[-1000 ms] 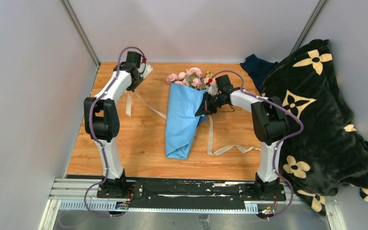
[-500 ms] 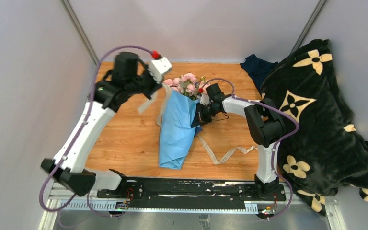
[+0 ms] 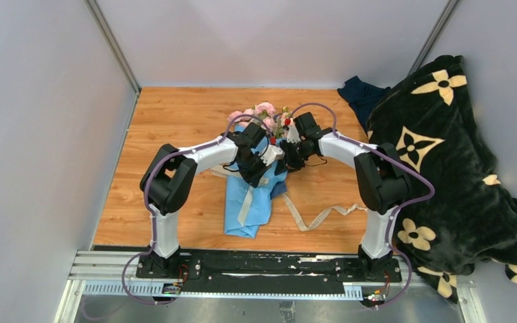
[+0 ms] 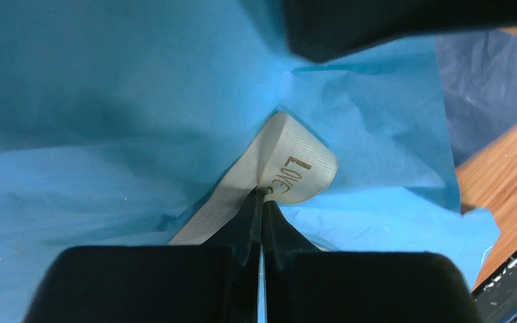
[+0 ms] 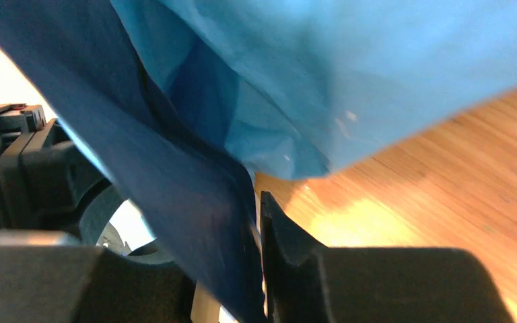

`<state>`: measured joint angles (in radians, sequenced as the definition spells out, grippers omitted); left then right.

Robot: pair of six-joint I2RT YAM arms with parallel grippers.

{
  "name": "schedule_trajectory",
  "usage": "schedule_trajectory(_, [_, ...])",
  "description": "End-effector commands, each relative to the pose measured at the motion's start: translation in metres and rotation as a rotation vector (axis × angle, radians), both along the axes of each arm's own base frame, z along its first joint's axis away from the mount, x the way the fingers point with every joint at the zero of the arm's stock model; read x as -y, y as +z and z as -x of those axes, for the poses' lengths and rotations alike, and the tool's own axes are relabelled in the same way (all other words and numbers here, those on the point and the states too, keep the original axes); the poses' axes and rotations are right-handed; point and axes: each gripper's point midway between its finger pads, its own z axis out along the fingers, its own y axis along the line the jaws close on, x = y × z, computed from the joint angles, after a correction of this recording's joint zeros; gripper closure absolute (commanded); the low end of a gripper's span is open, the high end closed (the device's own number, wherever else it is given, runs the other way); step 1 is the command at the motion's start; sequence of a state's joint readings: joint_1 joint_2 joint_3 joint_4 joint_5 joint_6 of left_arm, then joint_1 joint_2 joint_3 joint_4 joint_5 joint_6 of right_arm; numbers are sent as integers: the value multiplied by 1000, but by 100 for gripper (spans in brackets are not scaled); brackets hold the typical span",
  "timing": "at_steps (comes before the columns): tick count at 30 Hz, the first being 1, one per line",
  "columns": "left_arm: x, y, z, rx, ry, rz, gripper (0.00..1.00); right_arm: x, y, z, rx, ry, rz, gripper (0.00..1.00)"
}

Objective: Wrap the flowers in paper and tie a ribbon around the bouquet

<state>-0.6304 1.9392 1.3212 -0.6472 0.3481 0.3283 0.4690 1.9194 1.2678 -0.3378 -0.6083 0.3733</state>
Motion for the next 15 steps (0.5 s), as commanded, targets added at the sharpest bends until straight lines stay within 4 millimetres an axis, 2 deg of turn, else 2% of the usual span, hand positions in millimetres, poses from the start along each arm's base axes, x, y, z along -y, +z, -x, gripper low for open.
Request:
schedule_trajectory(1, [6,-30,-2,-41,63,-36,100,18,24,-6,77,-33,92,71])
schedule_trajectory(3, [3,-39,1,-66,73,-53,100,31,30,-6,108,-65,156,70])
schedule_trajectory(5, [2,-43,5,-82,75,-56,100,55,40,-8,165,-121,248,67])
schedule_trajectory(9, [3,-43,8,-93,80,-48,100,129,65,-4,308,-325,494,56])
schedule_trajectory(11, [5,-42,8,-89,76,-46,100,159,60,16,321,-405,582,51])
schedule_trajectory(12, [5,-42,7,-82,75,-49,100,168,62,22,332,-455,594,49])
schedule_trajectory(14, [7,-41,8,-76,68,-47,100,190,49,44,305,-586,630,39])
schedule_trajectory(15, [8,-39,9,-74,63,-44,100,200,45,54,287,-677,635,37])
